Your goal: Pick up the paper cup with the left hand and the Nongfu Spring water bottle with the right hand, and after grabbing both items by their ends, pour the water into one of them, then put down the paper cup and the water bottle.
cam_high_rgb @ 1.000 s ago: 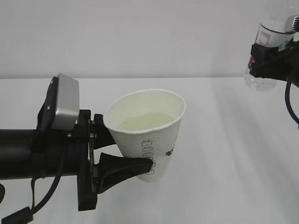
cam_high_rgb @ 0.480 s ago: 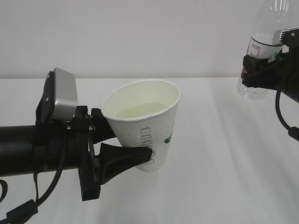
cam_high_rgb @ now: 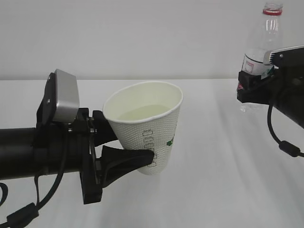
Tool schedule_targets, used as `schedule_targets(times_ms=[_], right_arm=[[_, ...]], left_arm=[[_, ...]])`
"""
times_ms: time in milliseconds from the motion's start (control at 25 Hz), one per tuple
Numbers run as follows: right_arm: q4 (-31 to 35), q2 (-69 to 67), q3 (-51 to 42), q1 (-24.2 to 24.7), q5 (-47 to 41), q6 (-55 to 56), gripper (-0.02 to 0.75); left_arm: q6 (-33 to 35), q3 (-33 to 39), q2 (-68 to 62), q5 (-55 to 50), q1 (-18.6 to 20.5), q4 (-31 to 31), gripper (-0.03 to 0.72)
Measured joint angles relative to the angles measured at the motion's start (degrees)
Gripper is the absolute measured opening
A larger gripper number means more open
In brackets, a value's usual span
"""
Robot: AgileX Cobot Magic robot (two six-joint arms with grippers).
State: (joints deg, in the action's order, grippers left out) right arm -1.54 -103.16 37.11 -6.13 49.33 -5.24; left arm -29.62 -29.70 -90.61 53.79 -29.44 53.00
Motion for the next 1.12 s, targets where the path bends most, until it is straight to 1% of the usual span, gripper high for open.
schedule_targets(times_ms=[360,680,920,1040,1120], right_arm=[[0.00,-5.71,0.09,0.00,6.91,0.00,0.450],[0.00,-7.86,0.22,0.00,9.44,0.00,0.450],[0.00,-7.86,0.22,0.00,9.75,0.00,0.450],[0.00,-7.86,0.22,0.00,9.75,0.00,0.450],[0.00,-7.86,0.22,0.00,9.75,0.00,0.450]], left_arm=[[0.00,0.00,0.00,-0.61,0.00,0.00,0.438],[0.00,0.00,0.00,-0.89,0.00,-0.28,0.438],[0.00,0.00,0.00,-0.89,0.00,-3.13,0.438],[1.62,0.00,0.00,-0.98,0.00,-5.05,0.438],[3.42,0.00,0.00,-0.98,0.00,-7.51,0.438]])
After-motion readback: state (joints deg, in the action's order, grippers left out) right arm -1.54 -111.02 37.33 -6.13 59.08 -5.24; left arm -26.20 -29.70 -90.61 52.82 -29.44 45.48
